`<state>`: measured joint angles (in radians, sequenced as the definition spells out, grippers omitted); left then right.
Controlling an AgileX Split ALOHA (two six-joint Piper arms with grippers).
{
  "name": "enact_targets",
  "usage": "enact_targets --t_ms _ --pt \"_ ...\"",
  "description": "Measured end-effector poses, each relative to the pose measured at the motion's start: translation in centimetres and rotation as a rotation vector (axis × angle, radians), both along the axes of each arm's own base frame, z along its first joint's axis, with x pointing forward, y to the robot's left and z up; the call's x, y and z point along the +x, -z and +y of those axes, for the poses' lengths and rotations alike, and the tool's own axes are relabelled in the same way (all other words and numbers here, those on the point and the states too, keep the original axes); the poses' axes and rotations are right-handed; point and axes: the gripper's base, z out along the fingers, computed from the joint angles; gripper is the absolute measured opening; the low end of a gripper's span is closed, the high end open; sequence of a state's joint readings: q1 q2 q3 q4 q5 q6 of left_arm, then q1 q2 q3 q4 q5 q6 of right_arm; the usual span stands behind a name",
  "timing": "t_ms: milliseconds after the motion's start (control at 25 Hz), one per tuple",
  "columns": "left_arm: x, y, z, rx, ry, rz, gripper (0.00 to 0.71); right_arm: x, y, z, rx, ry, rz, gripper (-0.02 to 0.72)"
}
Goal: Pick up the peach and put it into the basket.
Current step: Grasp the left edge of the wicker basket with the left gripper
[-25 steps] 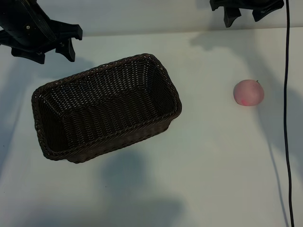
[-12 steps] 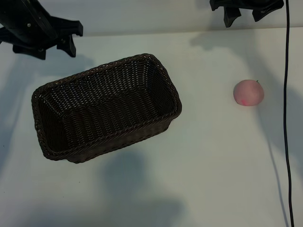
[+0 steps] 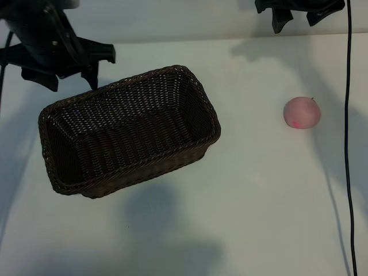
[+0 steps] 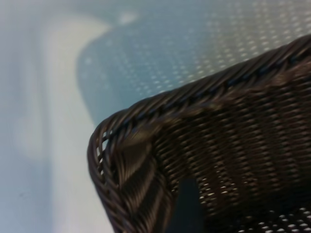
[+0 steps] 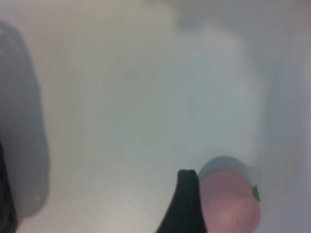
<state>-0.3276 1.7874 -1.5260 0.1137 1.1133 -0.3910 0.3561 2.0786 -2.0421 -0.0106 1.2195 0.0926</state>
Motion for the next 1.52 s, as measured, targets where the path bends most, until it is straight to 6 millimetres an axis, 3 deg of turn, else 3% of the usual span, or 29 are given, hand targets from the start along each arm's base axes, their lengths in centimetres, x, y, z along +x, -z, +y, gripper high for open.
enact_targets --t_ms 240,400,640,920,1520 --pt "-1.1 -1.3 -0.2 0.037 -0.001 -0.035 0.587 0.0 0.0 0.0 0.000 0.000 0.000 0.599" --pt "-3.4 -1.1 0.7 0.032 -0.007 -0.057 0.587 0.0 0.0 0.0 0.000 0.000 0.000 0.599" --pt "-6.2 1.4 4.0 0.011 -0.118 -0.052 0.587 0.0 0.0 0.1 0.010 -0.001 0.004 0.599" --pt "-6.1 3.6 6.2 -0.100 -0.229 -0.069 0.587 0.0 0.0 0.1 0.014 -0.004 0.005 0.599" --pt "-5.7 10.9 6.3 -0.166 -0.268 0.037 0.587 -0.1 0.0 0.2 0.015 -0.008 0.007 0.599"
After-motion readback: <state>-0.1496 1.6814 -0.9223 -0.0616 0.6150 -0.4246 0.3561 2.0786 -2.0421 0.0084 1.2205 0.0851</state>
